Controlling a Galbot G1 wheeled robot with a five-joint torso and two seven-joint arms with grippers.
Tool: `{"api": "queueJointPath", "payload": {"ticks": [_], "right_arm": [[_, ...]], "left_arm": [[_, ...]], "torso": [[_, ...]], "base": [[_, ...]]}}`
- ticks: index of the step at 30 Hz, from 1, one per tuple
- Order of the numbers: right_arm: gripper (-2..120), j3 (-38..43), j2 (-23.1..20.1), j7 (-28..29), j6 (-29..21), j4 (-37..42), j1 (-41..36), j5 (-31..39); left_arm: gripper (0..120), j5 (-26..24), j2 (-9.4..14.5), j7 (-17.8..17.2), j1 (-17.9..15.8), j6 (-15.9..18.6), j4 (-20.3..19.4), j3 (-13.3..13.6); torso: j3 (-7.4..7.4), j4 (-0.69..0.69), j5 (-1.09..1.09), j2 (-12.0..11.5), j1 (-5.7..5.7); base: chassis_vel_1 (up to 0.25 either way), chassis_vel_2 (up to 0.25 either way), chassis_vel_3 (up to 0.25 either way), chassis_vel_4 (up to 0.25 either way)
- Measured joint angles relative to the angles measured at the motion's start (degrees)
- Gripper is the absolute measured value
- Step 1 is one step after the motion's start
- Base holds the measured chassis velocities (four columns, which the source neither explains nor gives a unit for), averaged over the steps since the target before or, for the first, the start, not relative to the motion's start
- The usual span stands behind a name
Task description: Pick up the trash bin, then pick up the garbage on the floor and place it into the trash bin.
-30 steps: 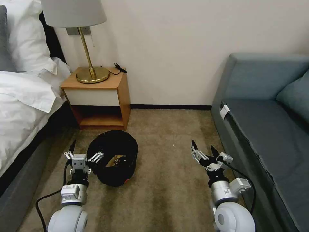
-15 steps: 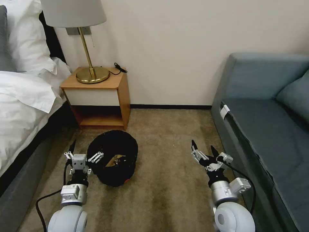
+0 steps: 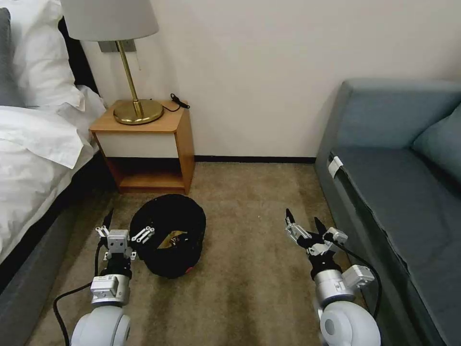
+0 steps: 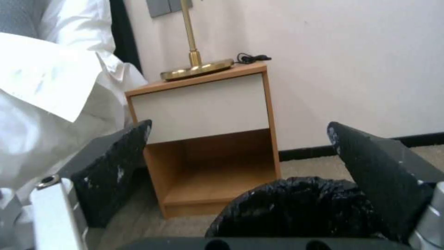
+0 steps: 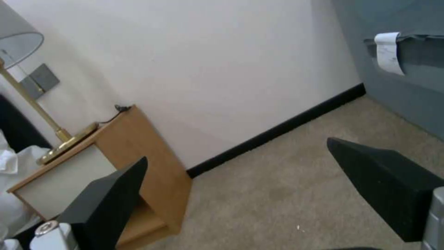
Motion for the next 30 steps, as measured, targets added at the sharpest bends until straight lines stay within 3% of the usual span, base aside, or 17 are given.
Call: {"api": "queueJointPath", "payload": {"ticks": [30], "right_arm": [[100,0.0,0.0,0.0,0.0,0.0,0.0,0.0]], "left_arm": [[100,0.0,0.0,0.0,0.0,0.0,0.0,0.0]], "torso": [[0.00,0.00,0.00,0.0,0.00]], "base": [[0.000,0.000,0.000,0.000]]}}
